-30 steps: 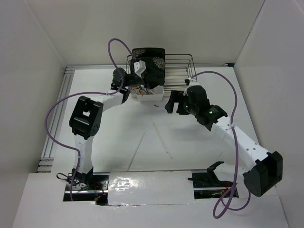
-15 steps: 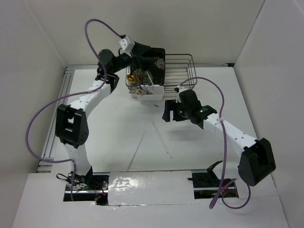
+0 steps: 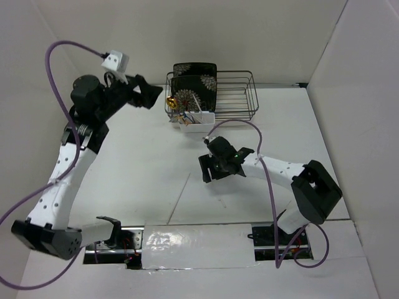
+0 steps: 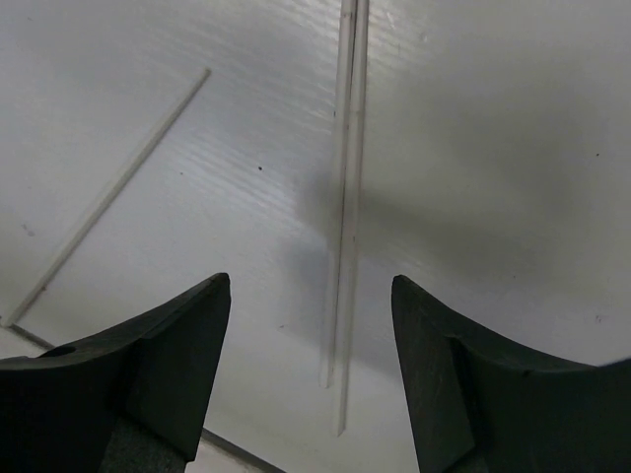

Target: Sort the eating utensils into containers

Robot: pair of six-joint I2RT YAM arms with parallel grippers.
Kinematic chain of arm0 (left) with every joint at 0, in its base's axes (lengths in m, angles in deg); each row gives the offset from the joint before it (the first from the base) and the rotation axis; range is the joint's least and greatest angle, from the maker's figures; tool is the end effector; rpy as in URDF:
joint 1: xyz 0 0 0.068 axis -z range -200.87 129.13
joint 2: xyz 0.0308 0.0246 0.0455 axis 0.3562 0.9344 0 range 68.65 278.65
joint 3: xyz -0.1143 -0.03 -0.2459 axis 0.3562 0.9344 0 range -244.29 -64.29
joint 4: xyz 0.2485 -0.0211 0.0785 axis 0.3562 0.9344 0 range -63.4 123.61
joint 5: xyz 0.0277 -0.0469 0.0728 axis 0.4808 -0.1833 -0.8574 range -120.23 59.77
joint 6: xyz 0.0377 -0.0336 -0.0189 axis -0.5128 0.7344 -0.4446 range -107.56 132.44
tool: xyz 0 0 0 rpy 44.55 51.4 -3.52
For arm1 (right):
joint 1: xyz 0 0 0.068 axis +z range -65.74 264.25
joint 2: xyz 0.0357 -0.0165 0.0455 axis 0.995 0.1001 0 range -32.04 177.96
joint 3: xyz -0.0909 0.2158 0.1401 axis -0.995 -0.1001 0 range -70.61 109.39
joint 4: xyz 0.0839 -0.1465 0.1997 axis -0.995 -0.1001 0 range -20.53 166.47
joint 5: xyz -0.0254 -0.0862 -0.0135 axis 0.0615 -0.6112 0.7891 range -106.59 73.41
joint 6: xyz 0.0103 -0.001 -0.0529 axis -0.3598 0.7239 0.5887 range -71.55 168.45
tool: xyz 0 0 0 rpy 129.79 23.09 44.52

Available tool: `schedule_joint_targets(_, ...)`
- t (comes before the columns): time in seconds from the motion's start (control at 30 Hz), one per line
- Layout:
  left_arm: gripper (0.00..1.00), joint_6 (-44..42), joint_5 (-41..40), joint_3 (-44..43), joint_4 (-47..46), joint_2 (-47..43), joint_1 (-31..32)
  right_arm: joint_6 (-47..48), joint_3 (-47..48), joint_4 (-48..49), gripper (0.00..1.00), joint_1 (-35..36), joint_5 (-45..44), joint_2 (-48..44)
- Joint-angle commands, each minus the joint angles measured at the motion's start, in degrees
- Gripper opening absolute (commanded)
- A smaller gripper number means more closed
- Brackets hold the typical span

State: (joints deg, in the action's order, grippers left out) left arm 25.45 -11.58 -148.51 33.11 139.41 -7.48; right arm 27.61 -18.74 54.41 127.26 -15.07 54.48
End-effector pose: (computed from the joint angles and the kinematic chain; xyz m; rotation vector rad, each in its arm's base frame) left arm 0.2544 -0.0722 0.4913 0.2756 1.4592 -0.6101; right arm 0.2186 0.2051 0.1956 -0.5153 2.5759 0.4448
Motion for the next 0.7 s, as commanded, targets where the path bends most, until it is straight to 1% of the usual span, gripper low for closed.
schedule_joint_targets(0.0,0.94,2.5,-3.8,7.2,13.3,-6.2,-1.0,-1.7,-1.4,1.5,0.72,2.2,-3.5,0.8)
schedule_joint_targets(0.07,0.95,3.0,-4.1,11.6,14.7,-11.5,-1.4,-2.1,-2.0,1.0,0.65,2.8,-4.9,2.2)
schedule_joint_targets(0.17,0.95,4.3,-4.0,15.4,17.0,-16.9,-1.6,-2.5,-2.7,1.0,0.59,3.2,-7.0,3.6)
schedule_joint_targets(0.2,0.95,4.6,-4.0,16.1,17.4,-17.9,-1.7,-2.4,-3.3,1.0,0.54,3.5,-7.0,3.7)
schedule_joint_targets(0.27,0.95,5.2,-3.2,17.8,18.4,-20.5,-1.7,-2.5,-4.0,1.6,0.51,3.8,-7.9,3.9)
schedule_joint_targets(0.37,0.95,5.8,-2.8,19.0,20.5,-21.9,-1.7,-2.5,-4.5,2.2,0.45,4.3,-8.5,5.1)
schedule_joint_targets(0.43,0.95,6.1,-2.9,19.3,22.4,-22.1,-1.6,-2.7,-4.5,2.7,0.39,5.2,-9.1,5.6)
schedule_joint_targets(0.5,0.94,6.1,-2.8,19.5,24.4,-22.0,-1.7,-2.9,-5.6,3.9,0.36,5.2,-9.1,7.9)
schedule_joint_targets(0.53,0.94,6.2,-2.7,19.7,25.0,-21.8,-1.6,-2.8,-5.6,4.4,0.28,5.3,-9.1,7.8)
schedule_joint_targets(0.57,0.96,6.8,-3.3,19.7,25.6,-21.6,-1.8,-3.0,-6.3,5.2,0.24,5.5,-8.5,8.7)
schedule_joint_targets(0.6,1.00,7.9,-3.9,20.1,26.4,-21.4,-1.8,-2.8,-6.8,5.2,0.19,5.6,-8.5,9.0)
schedule_joint_targets(0.63,1.00,8.9,-4.7,20.3,27.9,-21.2,-1.7,-2.9,-6.8,6.0,0.11,5.6,-7.9,9.5)
schedule_joint_targets(0.67,1.00,10.2,-5.6,20.9,28.8,-21.0,-1.7,-2.9,-6.8,6.0,0.07,5.8,-7.9,9.7)
